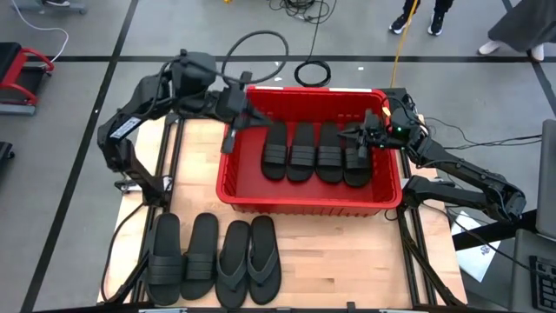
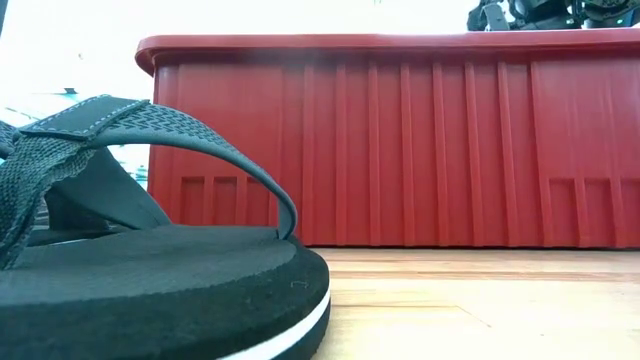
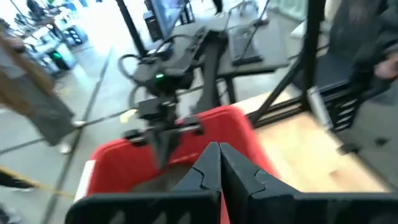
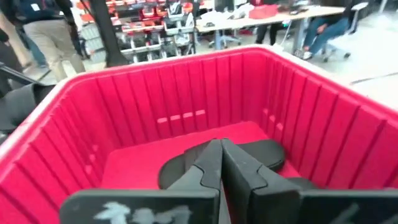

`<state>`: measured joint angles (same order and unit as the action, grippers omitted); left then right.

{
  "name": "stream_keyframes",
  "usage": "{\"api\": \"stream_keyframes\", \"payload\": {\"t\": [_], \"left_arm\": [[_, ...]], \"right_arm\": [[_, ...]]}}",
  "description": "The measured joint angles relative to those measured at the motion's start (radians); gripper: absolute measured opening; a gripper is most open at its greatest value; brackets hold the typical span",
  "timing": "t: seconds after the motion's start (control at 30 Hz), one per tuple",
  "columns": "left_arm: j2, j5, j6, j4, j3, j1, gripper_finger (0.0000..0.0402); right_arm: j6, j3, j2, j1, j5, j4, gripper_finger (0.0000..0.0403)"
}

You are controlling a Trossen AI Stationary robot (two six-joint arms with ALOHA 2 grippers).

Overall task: Pick and place slides into bin
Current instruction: Put the right flip flop into the bin

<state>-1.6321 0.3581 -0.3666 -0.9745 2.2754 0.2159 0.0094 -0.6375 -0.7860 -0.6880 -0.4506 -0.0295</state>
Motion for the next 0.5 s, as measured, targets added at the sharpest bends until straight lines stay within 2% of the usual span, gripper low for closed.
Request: {"api": "stream_keyframes", "payload": {"t": [0.13,0.23,0.4,0.5], "left_arm": [[0.007,-0.042,0.091,0.004,-0.009,-0.089,0.0001],[0.021,-0.046,0.127,-0.029,-0.064,-0.137,0.0],[0.117,0.002,0.127,-0.026,-0.276,-0.151,0.0],[0.2,0.049,0.127,0.001,-0.456,-0.126,0.0]], "right_arm": [[0.001,0.03,0.0,0.0,0.001,-0.08,0.0],[0.062,0.094,0.0,0.0,-0.023,-0.228,0.0],[0.199,0.197,0.0,0.0,-0.023,-0.474,0.0],[0.201,0.21,0.006,0.0,-0.025,-0.517,0.0]]}}
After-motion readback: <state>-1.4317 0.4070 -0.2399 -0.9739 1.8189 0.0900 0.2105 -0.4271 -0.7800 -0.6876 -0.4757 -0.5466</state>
